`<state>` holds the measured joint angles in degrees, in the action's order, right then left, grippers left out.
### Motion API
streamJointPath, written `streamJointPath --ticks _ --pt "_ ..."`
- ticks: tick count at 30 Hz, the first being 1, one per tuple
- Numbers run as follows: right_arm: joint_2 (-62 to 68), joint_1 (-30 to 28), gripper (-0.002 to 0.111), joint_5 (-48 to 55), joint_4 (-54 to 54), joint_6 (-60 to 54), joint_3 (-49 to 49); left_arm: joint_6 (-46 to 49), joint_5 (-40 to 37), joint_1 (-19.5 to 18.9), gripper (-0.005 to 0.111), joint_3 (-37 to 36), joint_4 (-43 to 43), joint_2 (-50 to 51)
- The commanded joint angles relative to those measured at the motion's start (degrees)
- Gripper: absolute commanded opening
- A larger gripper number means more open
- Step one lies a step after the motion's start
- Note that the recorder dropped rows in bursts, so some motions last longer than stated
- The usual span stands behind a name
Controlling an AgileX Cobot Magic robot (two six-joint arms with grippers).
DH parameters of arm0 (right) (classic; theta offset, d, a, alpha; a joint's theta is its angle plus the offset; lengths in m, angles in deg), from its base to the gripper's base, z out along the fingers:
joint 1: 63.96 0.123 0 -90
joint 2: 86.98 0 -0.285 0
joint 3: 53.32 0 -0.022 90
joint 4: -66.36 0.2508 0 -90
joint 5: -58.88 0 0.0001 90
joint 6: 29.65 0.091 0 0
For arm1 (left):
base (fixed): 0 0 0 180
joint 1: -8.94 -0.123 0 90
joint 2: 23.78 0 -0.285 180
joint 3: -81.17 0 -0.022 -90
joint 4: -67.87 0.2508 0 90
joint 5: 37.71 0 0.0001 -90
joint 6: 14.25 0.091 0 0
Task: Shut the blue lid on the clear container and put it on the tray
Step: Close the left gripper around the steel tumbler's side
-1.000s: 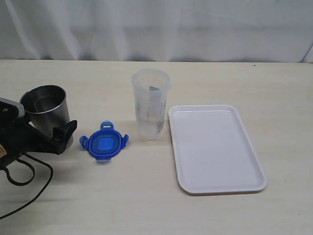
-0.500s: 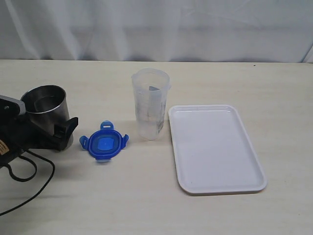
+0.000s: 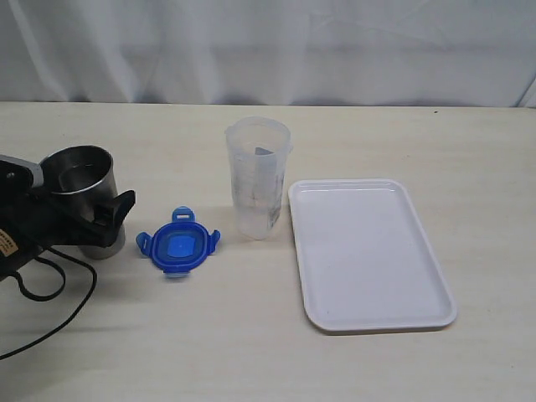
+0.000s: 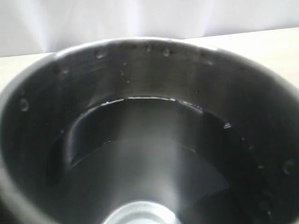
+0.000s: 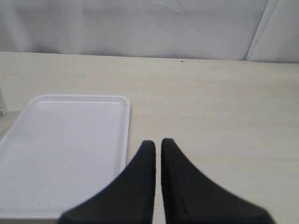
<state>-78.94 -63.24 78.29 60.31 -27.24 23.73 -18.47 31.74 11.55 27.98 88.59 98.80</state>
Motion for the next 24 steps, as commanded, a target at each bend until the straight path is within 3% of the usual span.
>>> streamJointPath --ticks 1,21,24 --pt "-0.26 0.05 0.004 0.20 0.26 0.15 0.17 -0.52 0.52 0.09 0.105 0.25 0.07 0.15" --pt "-0.26 0.03 0.004 0.20 -0.02 0.15 0.17 -1.89 0.52 0.09 0.105 1.31 1.61 0.15" --pt "-0.26 0.03 0.004 0.20 -0.02 0.15 0.17 -1.89 0.52 0.09 0.098 1.31 2.41 0.15"
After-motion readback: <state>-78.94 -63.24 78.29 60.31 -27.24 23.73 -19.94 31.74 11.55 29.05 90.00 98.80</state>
